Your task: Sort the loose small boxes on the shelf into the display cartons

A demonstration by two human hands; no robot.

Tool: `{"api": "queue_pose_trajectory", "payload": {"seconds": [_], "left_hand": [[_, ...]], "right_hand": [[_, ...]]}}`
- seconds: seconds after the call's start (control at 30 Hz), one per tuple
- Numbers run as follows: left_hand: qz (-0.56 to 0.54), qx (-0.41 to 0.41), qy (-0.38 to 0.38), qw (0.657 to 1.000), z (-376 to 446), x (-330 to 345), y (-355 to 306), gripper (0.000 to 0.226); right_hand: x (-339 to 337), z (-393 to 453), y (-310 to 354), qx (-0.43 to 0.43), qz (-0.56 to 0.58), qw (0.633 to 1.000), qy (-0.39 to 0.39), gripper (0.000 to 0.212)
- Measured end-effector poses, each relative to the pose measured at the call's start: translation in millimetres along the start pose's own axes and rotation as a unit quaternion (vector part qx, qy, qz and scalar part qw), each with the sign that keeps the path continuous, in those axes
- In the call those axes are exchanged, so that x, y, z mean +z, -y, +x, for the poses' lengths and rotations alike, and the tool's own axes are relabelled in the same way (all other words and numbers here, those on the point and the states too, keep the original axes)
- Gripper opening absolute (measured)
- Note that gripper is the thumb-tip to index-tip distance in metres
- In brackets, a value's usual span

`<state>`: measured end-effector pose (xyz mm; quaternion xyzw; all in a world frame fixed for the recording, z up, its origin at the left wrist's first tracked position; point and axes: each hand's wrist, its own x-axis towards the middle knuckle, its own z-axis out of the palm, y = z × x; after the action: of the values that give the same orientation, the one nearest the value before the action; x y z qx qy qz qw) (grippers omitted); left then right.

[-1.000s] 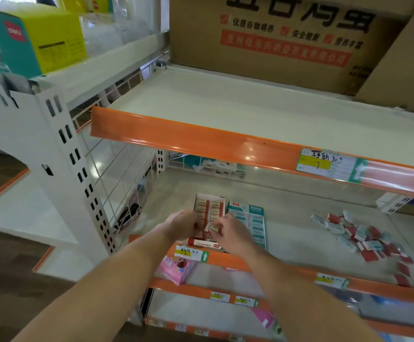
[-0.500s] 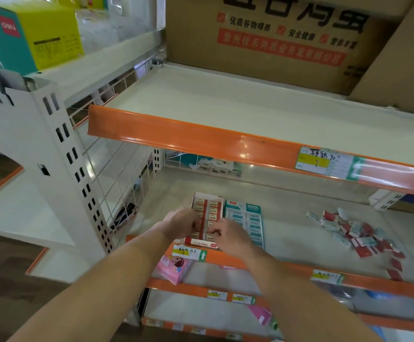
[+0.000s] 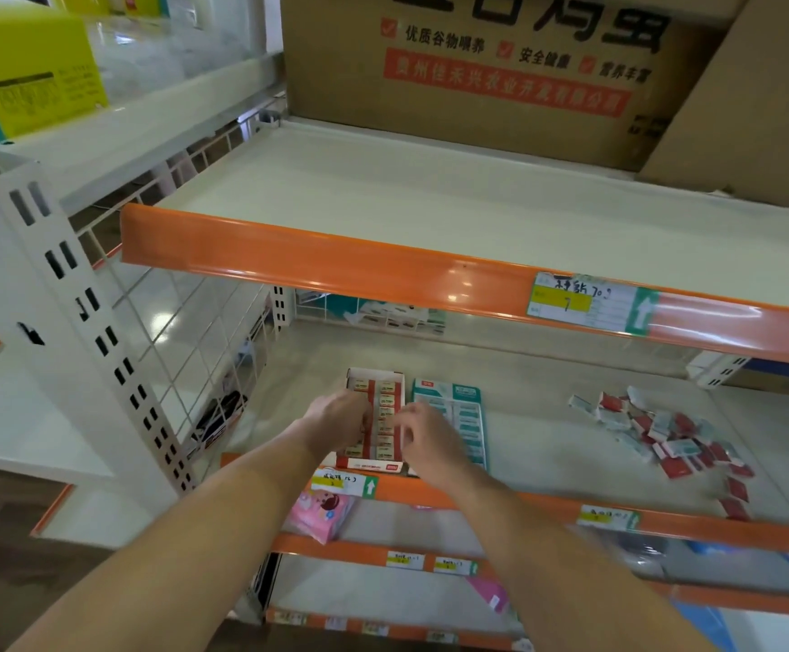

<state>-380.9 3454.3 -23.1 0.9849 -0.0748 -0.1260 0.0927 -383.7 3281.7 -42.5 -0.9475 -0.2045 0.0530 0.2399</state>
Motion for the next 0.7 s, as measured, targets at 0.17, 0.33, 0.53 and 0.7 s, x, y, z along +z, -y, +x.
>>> {"api": "queue_pose_trajectory", "payload": {"seconds": [0.17,0.33,0.53,0.7], "left_hand": [[-0.029,0.016,-0.053,0.998,8,4,-24,0.021],[-0.039,0.032,-0.089,0.995,19,0,-70,0.023],[-0.018,0.065,-0.084,0.994,39,11,-130,0.027],[-0.036,0.08,-0.075,0.993,52,27,-180,0.031]], "right_hand": [[-16,-3,-23,0.068,0.031,0.992,-0.101,0.03],[-26,-16,-57,0.092,0.015,0.992,-0.087,0.027],[-50,-38,-100,0.122,0.016,0.989,-0.081,0.028],[-68,-61,-145,0.153,0.029,0.985,-0.08,0.033]]}}
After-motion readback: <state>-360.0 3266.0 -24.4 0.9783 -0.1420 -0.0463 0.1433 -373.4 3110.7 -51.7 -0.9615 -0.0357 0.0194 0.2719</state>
